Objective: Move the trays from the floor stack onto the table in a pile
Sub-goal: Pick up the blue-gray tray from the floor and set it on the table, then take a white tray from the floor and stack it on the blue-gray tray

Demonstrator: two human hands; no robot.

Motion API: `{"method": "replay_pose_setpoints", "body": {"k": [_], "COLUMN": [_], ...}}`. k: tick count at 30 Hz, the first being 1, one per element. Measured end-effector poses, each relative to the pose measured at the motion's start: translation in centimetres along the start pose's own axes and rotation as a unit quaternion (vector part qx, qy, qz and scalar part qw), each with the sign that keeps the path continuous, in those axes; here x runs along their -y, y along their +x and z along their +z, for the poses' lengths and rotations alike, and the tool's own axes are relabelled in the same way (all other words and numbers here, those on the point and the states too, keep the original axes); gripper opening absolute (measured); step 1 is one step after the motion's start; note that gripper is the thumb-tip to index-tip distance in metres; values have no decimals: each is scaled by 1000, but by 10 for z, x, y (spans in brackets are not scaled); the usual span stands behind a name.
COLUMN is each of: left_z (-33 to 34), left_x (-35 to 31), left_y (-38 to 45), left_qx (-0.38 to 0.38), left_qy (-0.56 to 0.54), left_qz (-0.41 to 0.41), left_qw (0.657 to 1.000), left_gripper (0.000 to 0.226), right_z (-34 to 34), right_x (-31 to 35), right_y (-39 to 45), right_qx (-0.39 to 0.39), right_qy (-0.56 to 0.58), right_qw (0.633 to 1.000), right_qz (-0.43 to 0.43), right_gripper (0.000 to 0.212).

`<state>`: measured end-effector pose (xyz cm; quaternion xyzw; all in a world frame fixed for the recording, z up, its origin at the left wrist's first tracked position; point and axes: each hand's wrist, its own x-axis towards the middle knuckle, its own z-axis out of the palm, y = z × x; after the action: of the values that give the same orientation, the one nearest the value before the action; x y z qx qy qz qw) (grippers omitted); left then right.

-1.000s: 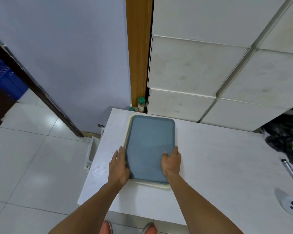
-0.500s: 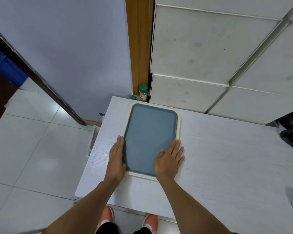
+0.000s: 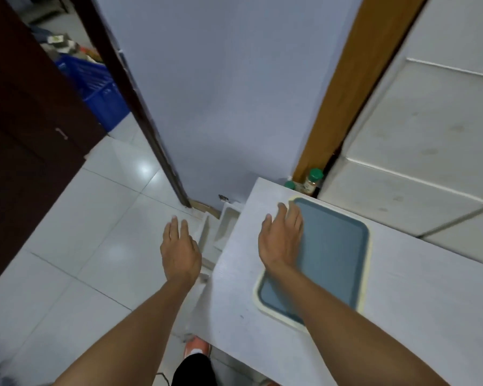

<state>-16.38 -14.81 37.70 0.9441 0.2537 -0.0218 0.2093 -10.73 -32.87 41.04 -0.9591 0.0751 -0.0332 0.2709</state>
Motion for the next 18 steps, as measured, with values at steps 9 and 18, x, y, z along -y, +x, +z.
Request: {"method": "replay_pose_setpoints", "body": {"k": [9, 18], "left_z": [51, 155], "left_x": [92, 175], "left_y": [115, 175], "left_qx": [244, 302], "left_qy": [-36, -79], "left_qz": [-96, -128], "left_qw": [964, 941], "left_gripper": [41, 75], "right_z": [118, 306], "right_x": [98, 71], "right_y": [39, 99], "right_qx": [210, 420], "right_qy": [-21, -248], "right_qw": [970, 870], "right_qz": [-120, 67], "right_gripper": [29, 35]}}
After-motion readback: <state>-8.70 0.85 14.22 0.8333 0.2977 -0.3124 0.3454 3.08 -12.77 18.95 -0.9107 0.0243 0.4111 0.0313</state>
